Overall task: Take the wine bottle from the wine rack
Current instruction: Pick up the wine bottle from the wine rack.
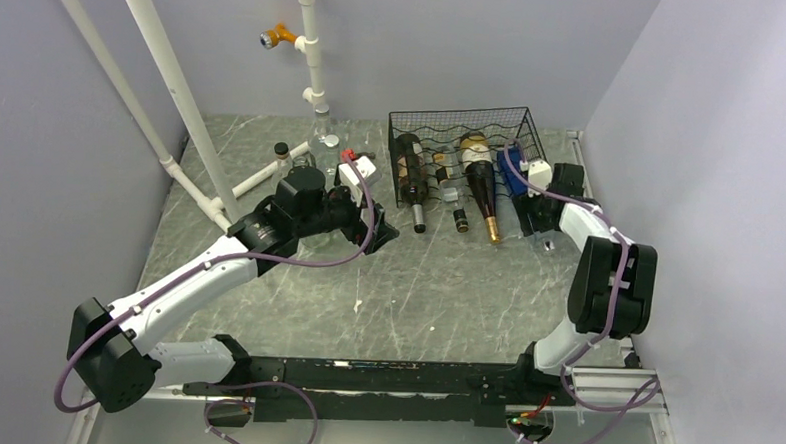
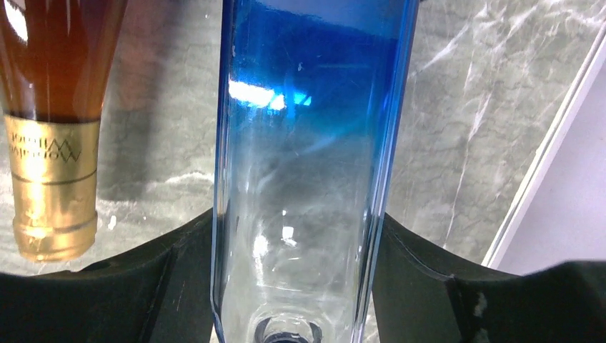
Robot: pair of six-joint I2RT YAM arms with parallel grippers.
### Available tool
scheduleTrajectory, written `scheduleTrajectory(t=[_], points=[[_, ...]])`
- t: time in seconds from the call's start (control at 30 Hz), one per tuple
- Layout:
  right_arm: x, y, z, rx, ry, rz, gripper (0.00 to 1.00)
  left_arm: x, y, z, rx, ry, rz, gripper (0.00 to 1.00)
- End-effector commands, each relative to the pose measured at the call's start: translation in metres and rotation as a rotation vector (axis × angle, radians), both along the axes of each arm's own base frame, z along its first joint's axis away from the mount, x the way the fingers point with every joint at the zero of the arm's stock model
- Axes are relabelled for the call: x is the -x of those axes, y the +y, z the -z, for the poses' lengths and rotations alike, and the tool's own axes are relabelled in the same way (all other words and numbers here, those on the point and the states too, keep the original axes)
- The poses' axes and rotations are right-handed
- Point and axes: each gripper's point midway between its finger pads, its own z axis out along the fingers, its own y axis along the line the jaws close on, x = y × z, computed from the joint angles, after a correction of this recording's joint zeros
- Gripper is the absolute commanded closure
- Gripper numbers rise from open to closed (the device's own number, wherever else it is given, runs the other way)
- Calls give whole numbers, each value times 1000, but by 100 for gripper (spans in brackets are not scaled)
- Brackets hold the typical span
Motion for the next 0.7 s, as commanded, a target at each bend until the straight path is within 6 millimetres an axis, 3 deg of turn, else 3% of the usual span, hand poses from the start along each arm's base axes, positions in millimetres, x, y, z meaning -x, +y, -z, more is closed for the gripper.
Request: scheduleTrajectory(t=[0.0,0.33,0.67], points=[[-4,13,-32,-37,-114,-61,100,1,1,-23,36,-52,-3,1],[14,11,-53,-40,-161,-52,100,2,2,-25,40,-59,-3,1],[42,-3,-62,-47,-177,-22,100,4,2,-27,45,-59,1,1]])
